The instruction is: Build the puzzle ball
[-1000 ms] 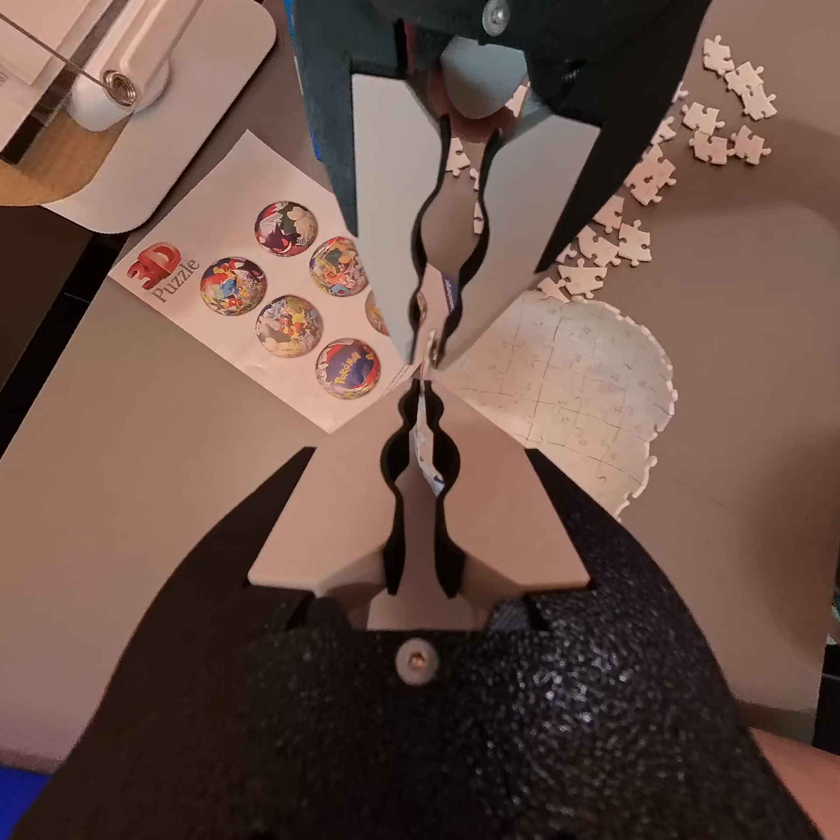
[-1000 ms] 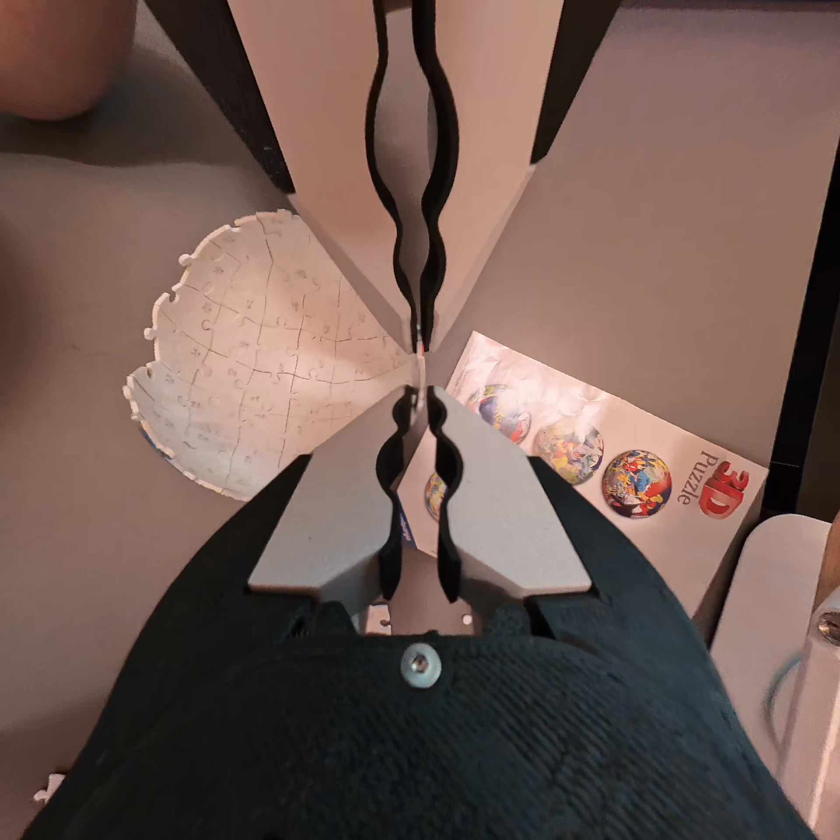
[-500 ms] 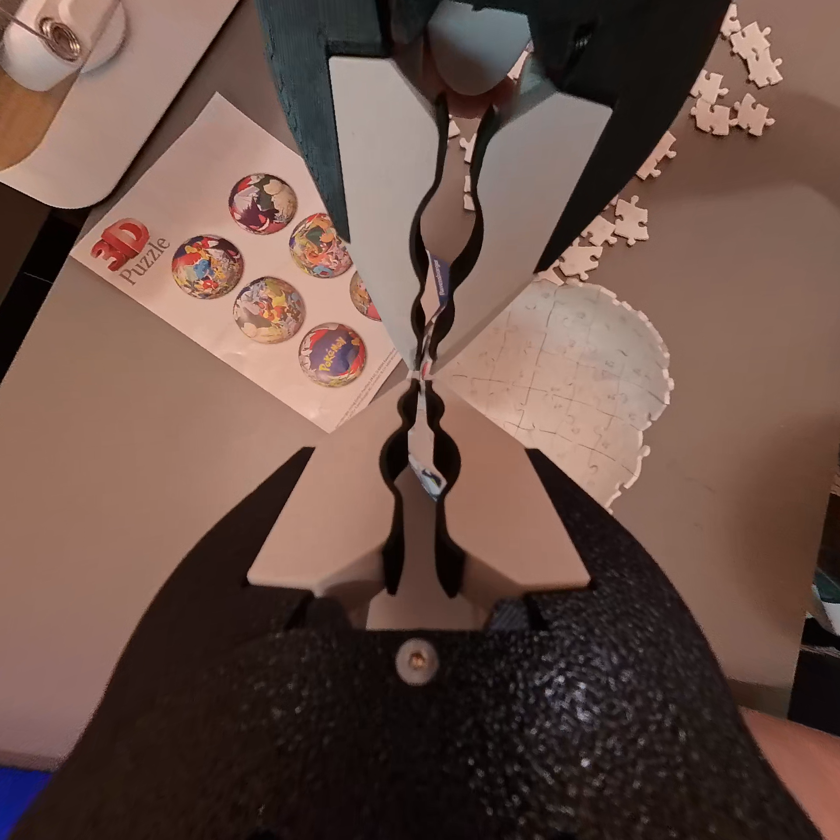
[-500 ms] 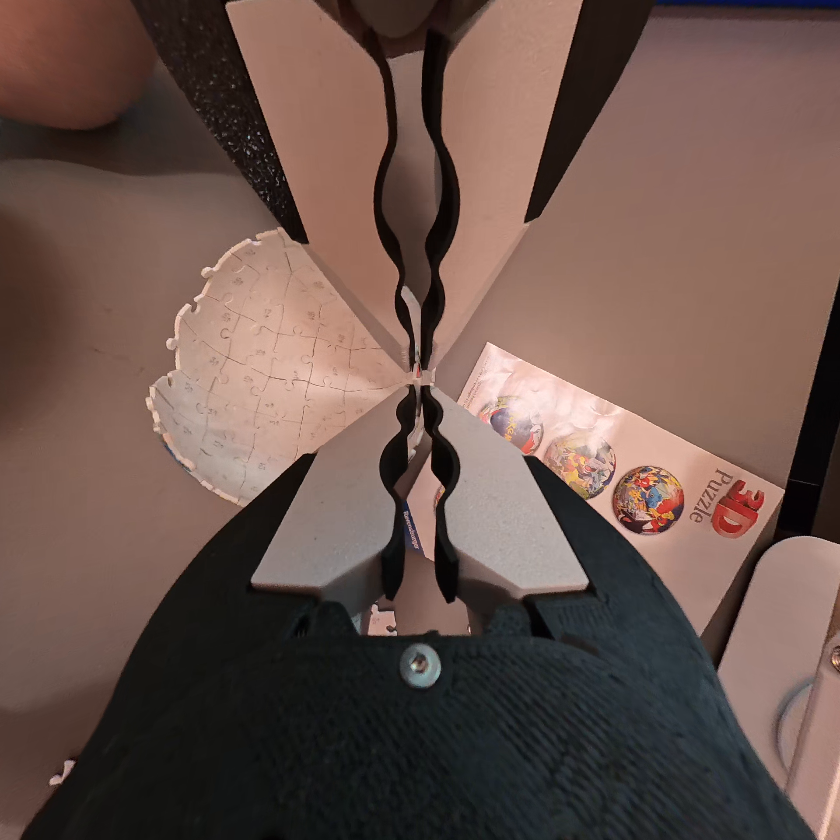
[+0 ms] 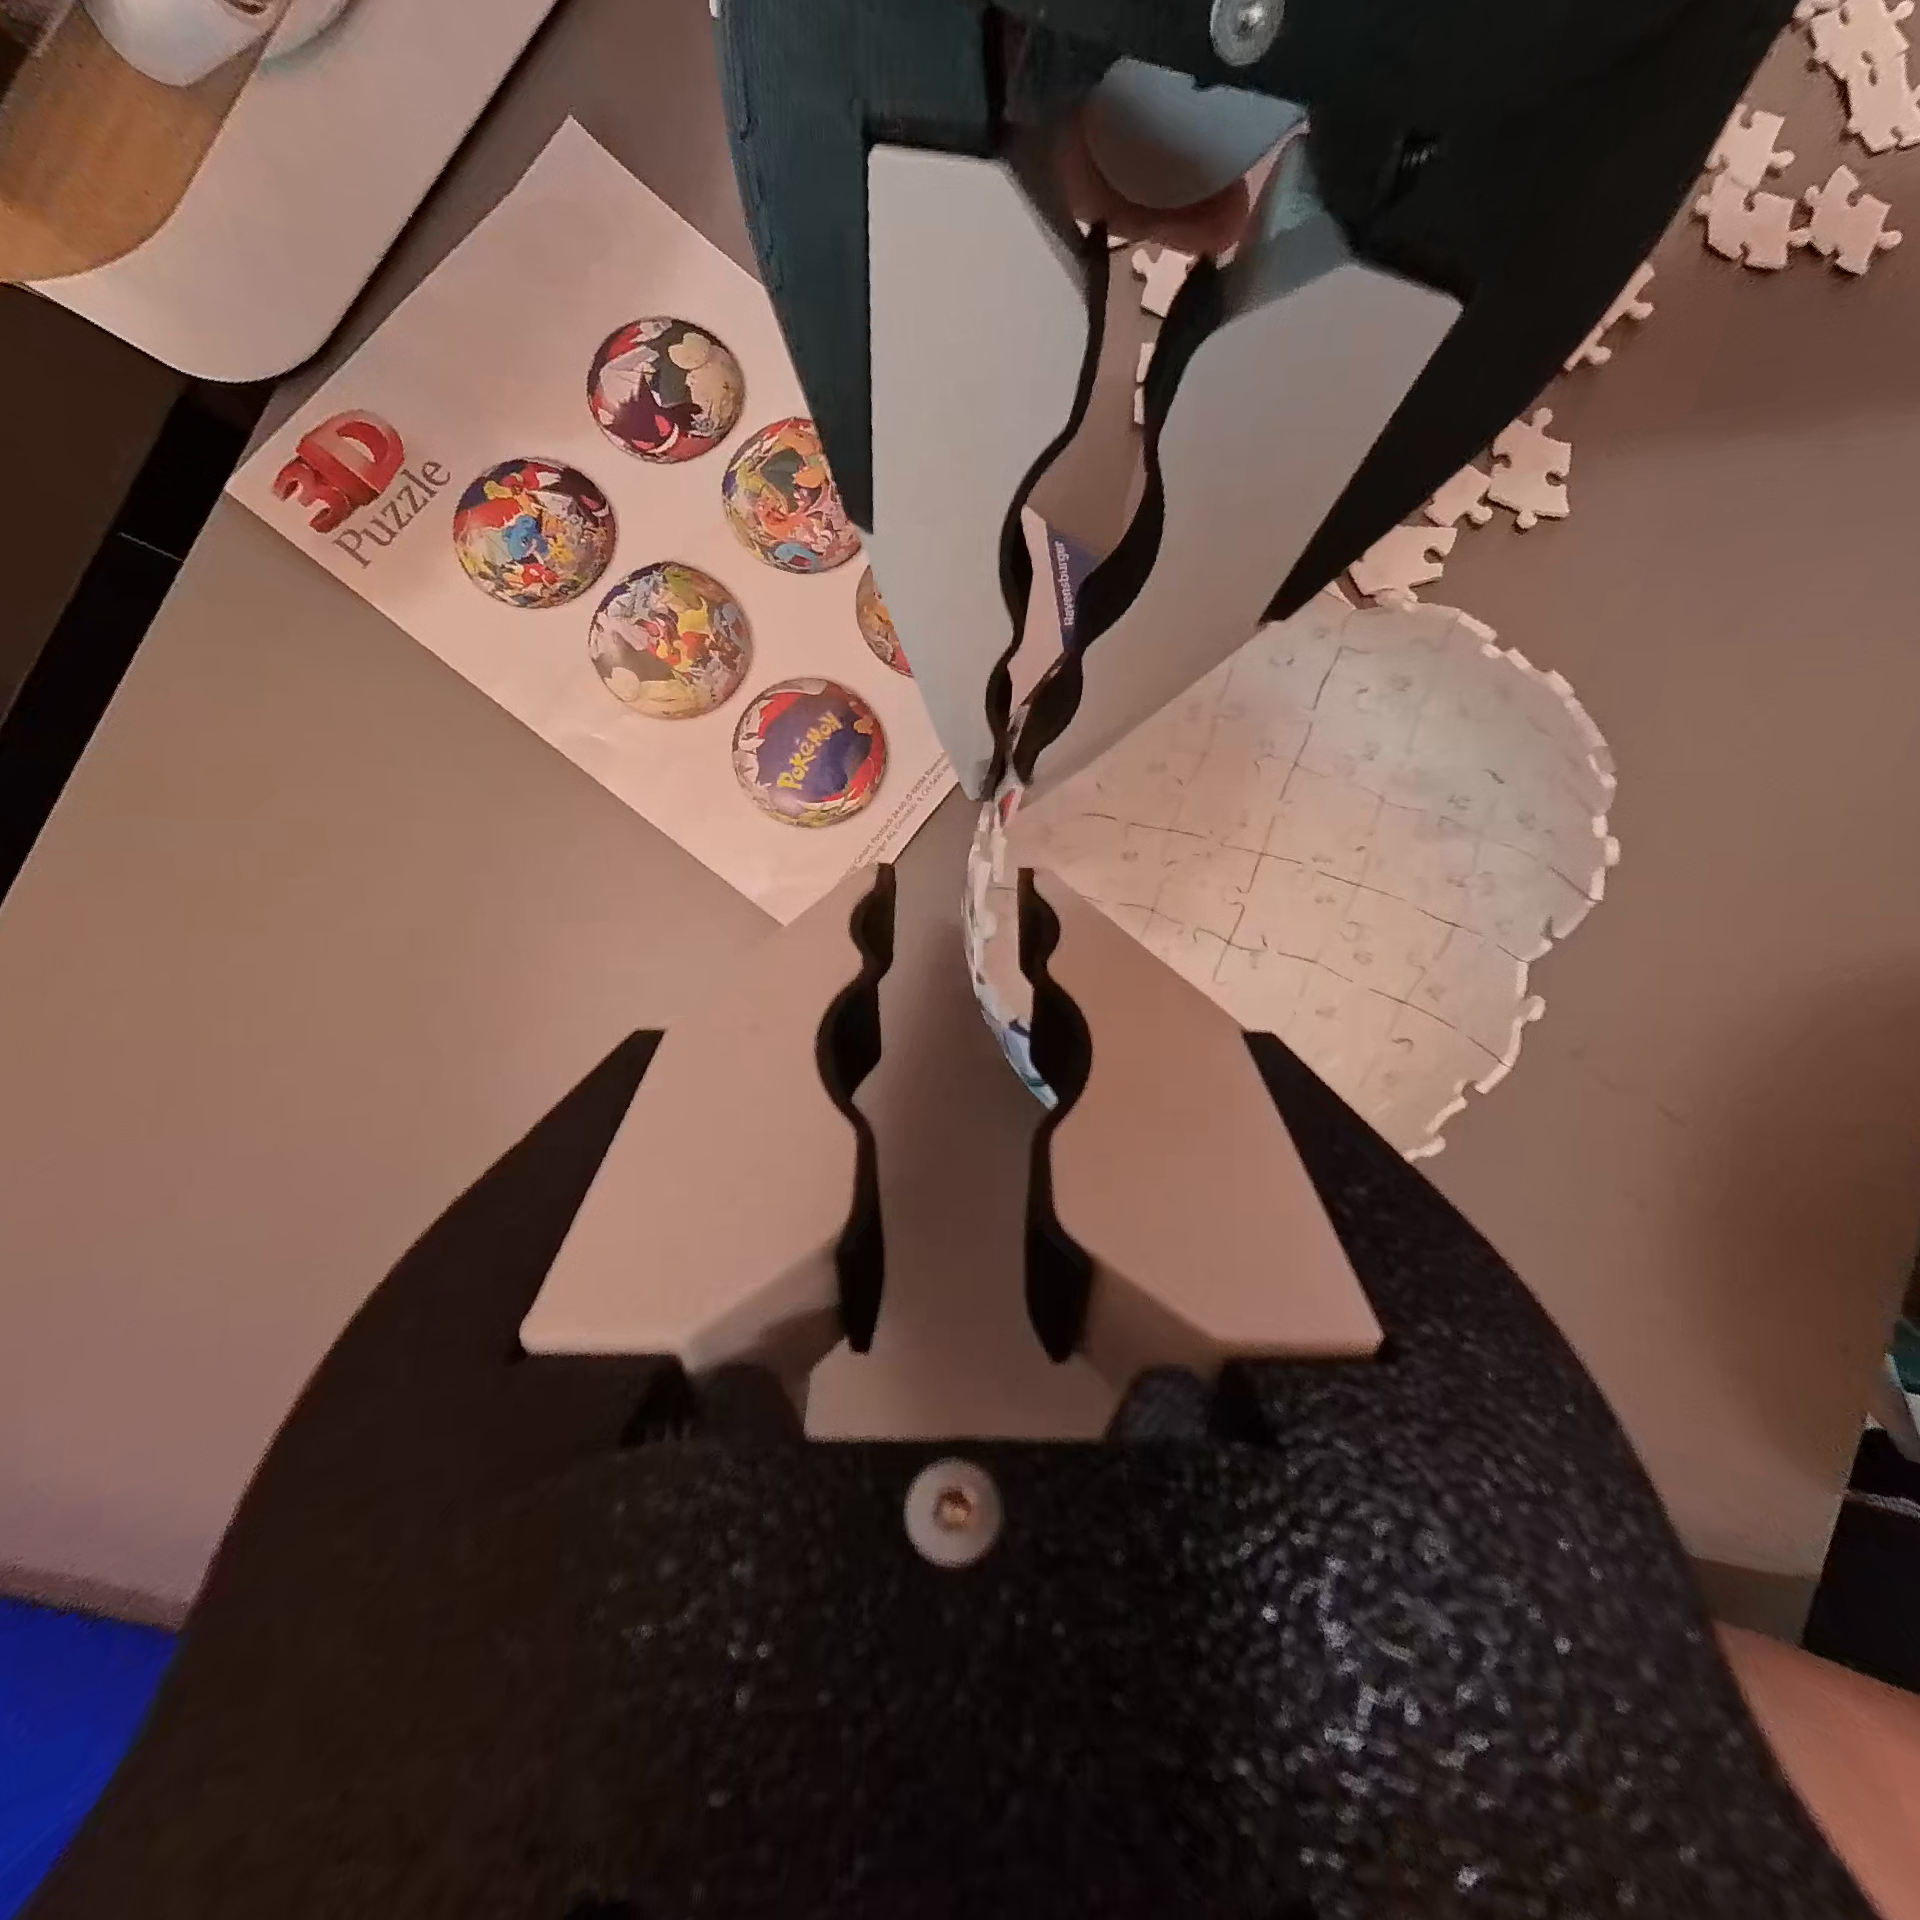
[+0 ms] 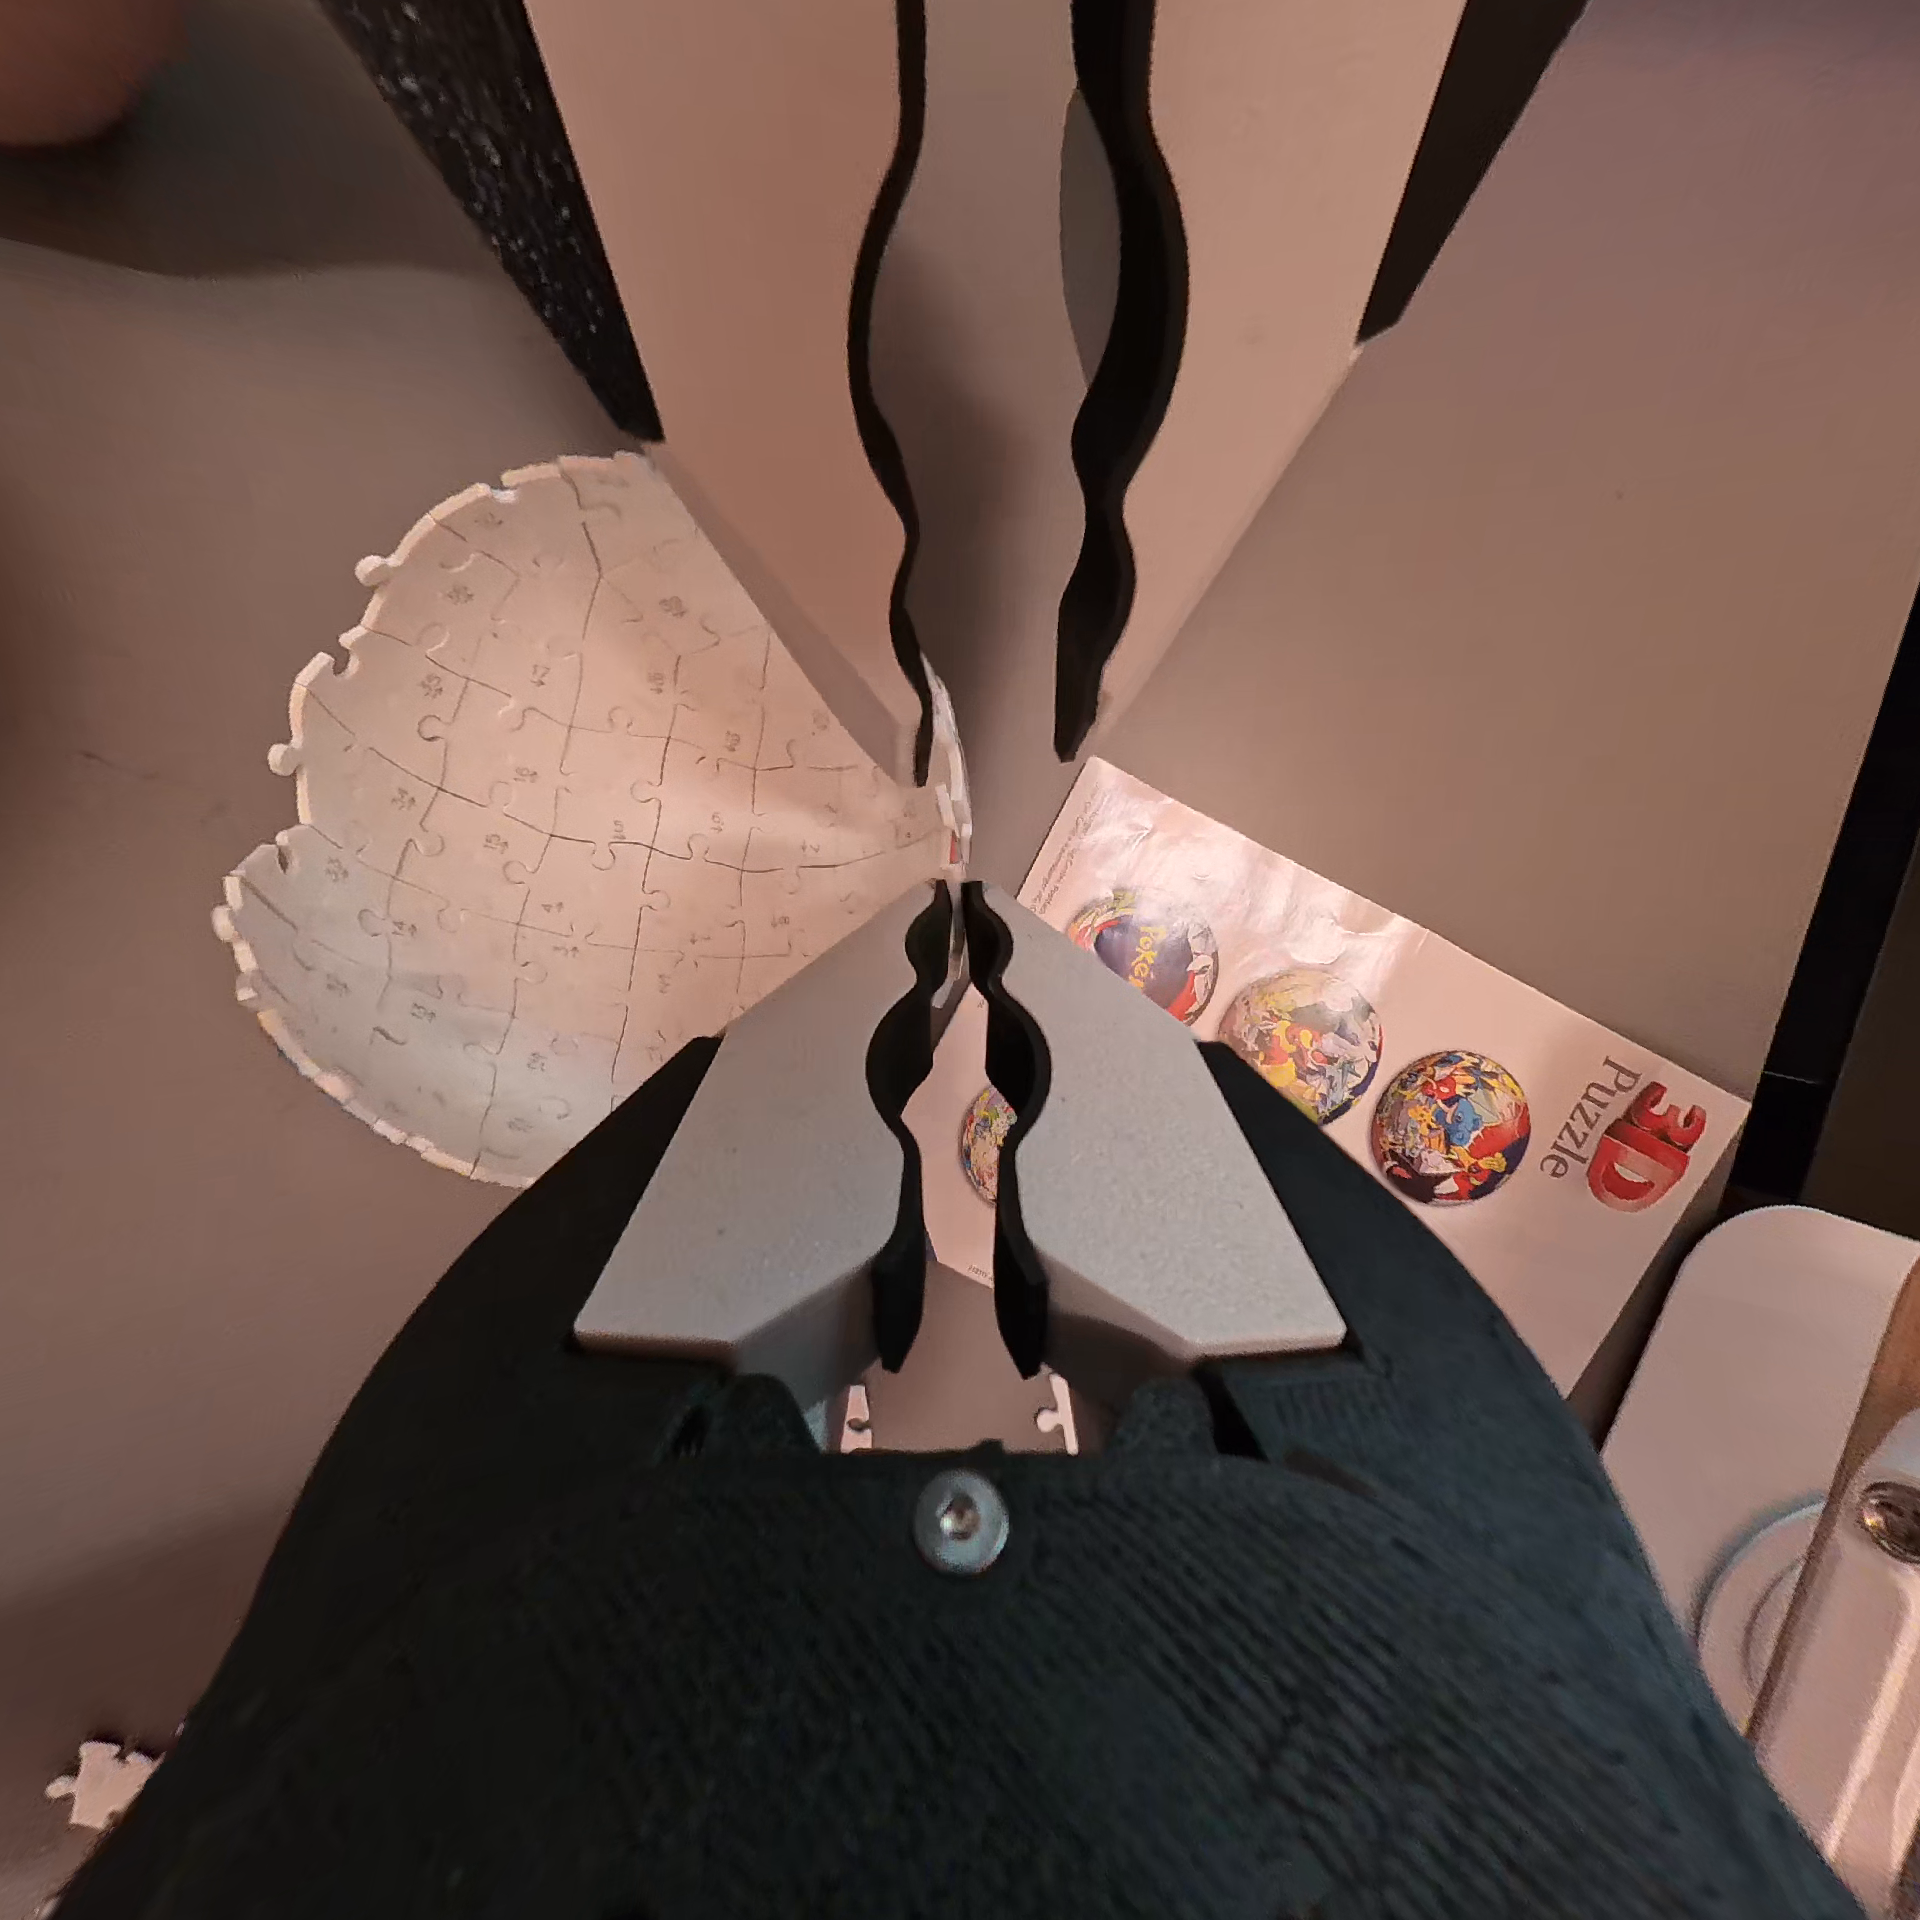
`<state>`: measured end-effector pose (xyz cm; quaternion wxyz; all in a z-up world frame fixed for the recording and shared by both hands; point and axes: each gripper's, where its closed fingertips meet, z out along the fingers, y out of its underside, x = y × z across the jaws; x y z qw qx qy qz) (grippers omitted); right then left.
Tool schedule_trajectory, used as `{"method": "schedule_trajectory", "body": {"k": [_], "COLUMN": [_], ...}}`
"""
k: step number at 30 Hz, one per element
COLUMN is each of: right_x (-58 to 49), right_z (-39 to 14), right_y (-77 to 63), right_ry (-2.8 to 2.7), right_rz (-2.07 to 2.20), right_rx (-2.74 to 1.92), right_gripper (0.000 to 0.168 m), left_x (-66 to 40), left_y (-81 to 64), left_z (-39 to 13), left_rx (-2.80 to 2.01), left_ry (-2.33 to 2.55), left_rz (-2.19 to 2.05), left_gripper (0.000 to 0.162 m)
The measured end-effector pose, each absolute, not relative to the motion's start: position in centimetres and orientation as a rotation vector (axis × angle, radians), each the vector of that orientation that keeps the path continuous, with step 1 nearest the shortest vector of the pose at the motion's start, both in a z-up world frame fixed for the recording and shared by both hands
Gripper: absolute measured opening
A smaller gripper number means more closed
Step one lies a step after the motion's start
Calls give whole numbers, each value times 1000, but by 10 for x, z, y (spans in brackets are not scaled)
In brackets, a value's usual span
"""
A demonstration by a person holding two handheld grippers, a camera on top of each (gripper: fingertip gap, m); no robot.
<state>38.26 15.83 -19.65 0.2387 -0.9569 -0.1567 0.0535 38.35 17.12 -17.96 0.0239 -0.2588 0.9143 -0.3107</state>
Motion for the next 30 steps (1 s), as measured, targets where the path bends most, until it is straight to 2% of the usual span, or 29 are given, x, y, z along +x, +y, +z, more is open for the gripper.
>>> {"method": "schedule_trajectory", "body": {"k": [13, 19, 27, 30], "right_x": [384, 386, 384, 385], "right_z": [-199, -196, -190, -189], "right_y": [155, 151, 151, 151], "right_ry": [-285, -272, -251, -261], "right_rz": [164, 181, 225, 218], "right_rx": [-2588, -2582, -2535, -2535], "right_gripper": [0, 0, 0, 0], "left_x": [382, 382, 386, 385], "left_y": [166, 158, 157, 156], "left_z": [-181, -183, -182, -182], "left_rx": [-763, -647, -593, -574], "left_ry": [2859, 2864, 2834, 2844], "left_rz": [-1046, -1014, -984, -984], "left_gripper": [15, 4, 6, 0]}}
